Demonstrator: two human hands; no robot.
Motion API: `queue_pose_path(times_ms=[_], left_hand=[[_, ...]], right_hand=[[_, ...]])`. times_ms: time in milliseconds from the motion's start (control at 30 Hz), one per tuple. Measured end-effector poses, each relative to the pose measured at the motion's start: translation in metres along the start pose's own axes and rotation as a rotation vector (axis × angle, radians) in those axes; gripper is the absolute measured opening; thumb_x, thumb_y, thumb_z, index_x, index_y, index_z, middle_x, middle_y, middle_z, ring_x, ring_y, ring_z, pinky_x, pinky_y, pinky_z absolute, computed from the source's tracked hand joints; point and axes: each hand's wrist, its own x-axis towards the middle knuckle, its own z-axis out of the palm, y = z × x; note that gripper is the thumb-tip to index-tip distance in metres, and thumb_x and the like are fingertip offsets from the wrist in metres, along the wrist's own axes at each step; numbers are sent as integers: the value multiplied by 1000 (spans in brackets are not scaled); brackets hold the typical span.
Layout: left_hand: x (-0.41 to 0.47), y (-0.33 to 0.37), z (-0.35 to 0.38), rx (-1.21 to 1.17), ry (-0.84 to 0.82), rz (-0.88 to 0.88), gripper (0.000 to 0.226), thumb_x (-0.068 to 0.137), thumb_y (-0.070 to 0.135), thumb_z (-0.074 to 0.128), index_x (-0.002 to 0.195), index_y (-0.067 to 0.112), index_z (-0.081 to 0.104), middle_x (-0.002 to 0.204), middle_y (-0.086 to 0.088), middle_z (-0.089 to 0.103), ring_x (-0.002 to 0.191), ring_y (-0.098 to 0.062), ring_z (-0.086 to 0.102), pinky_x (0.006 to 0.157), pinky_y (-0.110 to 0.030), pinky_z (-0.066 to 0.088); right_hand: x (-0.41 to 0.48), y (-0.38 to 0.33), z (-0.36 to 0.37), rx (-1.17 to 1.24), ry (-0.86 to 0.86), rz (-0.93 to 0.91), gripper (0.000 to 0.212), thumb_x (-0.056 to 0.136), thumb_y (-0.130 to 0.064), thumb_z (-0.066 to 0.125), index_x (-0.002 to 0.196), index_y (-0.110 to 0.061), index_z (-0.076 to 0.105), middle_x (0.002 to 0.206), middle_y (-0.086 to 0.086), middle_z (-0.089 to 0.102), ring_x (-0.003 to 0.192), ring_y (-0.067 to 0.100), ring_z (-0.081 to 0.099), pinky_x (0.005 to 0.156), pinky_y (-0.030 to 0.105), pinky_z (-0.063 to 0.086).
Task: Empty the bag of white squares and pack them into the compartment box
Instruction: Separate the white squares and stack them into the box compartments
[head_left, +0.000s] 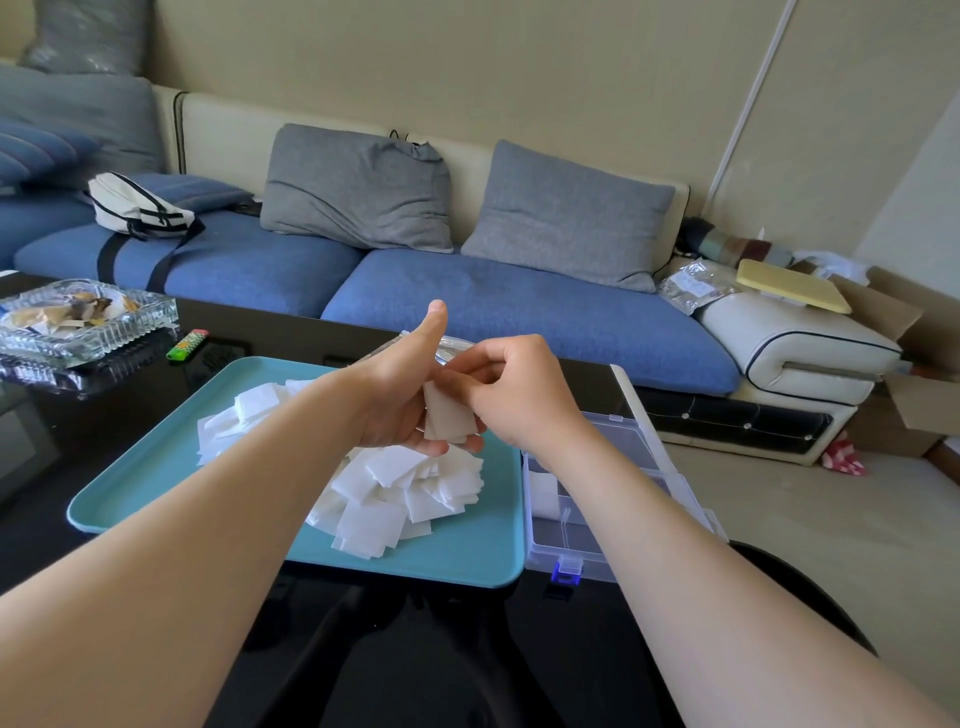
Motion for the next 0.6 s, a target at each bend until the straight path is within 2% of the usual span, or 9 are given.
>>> queue_pose_path(times_ms=[100,200,267,333,400,467,600], left_hand=[[1,1,1,-14,11,18,102,94,85,5,124,9,66,91,-20,71,84,-33,73,59,-30,45],[1,1,1,-37,45,37,94,96,83,10,117,10,65,85,-17,67,80,-34,72,60,-31,43],[2,1,-1,-44,54,43,93,96,83,11,115,10,66,87,-15,65,78,-33,73,59,-31,43],[1,0,-1,-50,54,44,92,97,83,12,116,12,67,89,-13,66,79,-33,73,58,-31,43],[1,0,-1,-45,59,36,90,97,83,11,110,13,66,88,-14,68,79,-33,73,58,-31,42],[1,-1,0,-37,44,31,91,96,84,10,111,12,64,92,-17,68,80,-34,73,58,-31,42],[4,-2,-1,-10,-4,35,94,94,85,7,117,17,66,99,-18,72,86,-35,73,60,-32,40]], right_hand=[[-3,-1,2,-52,18,-37,4,90,-29,82,88,-26,81,76,-11,74,58,-2,63,53,19,50],[-7,-3,0,-55,-24,-73,3,92,-24,79,94,-26,80,79,-10,71,52,2,61,43,22,47],[-8,-3,-1,-97,-43,-108,9,92,-21,78,97,-28,80,86,-13,71,64,0,61,46,18,48],[-8,-2,-2,-139,-69,-138,15,92,-19,77,103,-28,79,96,-16,74,84,-2,62,58,11,49],[-7,-1,-2,-165,-86,-154,18,91,-19,77,106,-29,79,99,-16,76,95,1,64,74,17,54],[-7,-1,-4,-170,-90,-146,19,91,-16,77,105,-29,78,97,-16,76,95,3,67,78,25,60],[-6,-1,-6,-171,-67,-126,26,91,-9,73,101,-33,76,96,-11,76,87,9,71,72,36,64]])
